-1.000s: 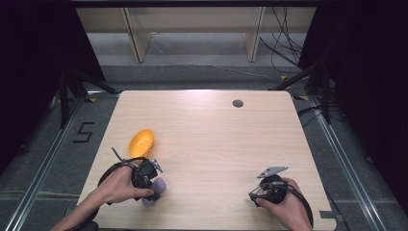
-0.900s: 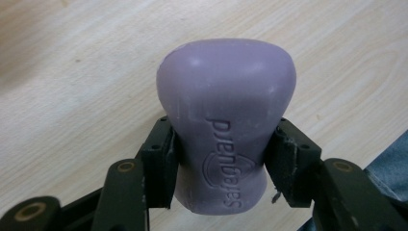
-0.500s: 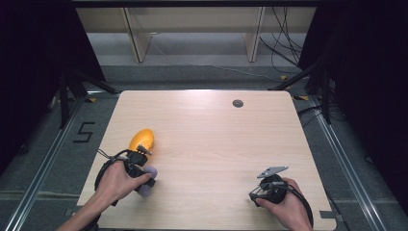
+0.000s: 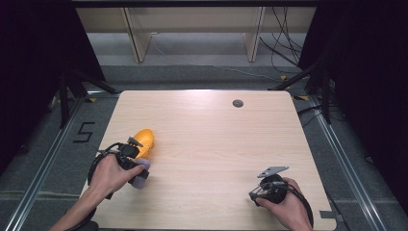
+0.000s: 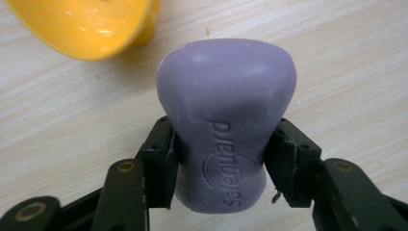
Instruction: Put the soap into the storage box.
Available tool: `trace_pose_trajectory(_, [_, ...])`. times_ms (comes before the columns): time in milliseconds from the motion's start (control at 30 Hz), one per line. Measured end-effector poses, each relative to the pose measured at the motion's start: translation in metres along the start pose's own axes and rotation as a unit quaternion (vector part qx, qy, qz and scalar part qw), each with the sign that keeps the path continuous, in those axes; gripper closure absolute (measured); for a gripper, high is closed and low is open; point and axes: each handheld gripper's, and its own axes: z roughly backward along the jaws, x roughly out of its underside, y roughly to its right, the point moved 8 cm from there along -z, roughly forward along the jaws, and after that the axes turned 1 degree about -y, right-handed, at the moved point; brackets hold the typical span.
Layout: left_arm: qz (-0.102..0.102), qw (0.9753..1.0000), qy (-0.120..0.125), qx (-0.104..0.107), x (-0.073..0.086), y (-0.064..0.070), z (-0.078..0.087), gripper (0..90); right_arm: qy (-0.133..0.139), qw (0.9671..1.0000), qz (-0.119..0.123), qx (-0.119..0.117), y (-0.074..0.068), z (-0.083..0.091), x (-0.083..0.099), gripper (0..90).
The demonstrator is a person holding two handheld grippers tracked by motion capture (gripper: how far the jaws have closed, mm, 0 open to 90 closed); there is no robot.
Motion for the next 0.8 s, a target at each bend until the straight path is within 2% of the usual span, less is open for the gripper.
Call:
trace_pose_trajectory(67, [0.007,0.9999,0.007,-0.002,-0.004,-0.003,0.002,48.6,0.003,1.0000,-0.003,-0.001,0.000,0.000,-0.001,42.5])
trace_pose_trajectory(367, [0.014,0.9998,0.014,-0.008,-0.014,-0.013,0.010,48.6,0.006,1.0000,-0.001,-0.001,0.001,0.001,-0.001,42.5])
trace_pose_trajectory(500, [0.015,0.9997,0.015,-0.015,-0.019,-0.017,0.013,48.6,0.009,0.9999,-0.005,0.001,0.000,0.001,-0.002,42.8])
trace_pose_trajectory(533, [0.023,0.9994,0.013,-0.021,-0.019,-0.018,0.014,48.6,0.011,0.9999,-0.003,0.001,0.001,0.001,-0.002,42.8])
trace_pose_trajectory(800, [0.029,0.9992,0.013,-0.024,-0.028,-0.024,0.016,48.6,0.012,0.9999,-0.004,0.005,0.002,0.002,-0.002,42.9])
